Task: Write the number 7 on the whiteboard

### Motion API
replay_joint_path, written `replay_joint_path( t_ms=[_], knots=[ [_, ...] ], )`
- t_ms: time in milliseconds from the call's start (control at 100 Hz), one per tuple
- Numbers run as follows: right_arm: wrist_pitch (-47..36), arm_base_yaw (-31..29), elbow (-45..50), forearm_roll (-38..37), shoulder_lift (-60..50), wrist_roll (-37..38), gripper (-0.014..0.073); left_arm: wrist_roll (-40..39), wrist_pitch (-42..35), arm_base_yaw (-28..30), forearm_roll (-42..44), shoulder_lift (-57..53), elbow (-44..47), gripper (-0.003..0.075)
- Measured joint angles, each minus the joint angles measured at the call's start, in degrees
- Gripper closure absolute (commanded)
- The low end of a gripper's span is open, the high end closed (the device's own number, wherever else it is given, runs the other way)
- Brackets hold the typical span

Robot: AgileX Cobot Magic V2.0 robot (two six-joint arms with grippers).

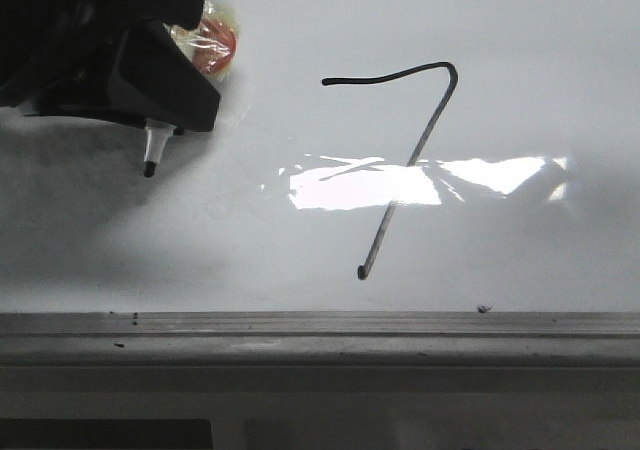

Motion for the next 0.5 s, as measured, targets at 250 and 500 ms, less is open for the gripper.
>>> replay_joint_path(
  t_ms=[250, 500],
  knots=[
    [-0.8, 0.0, 0.0, 0.0, 0.0, 0.0, 0.0660, -1.2, 0.0, -0.1, 2.1, 1.9, -1.0, 0.0741],
    [-1.3, 0.0, 0.0, 0.0, 0.0, 0.1, 0.0660, -2.8, 1.1, -0.3, 0.3, 2.3, -1.2, 0.0741]
  ],
)
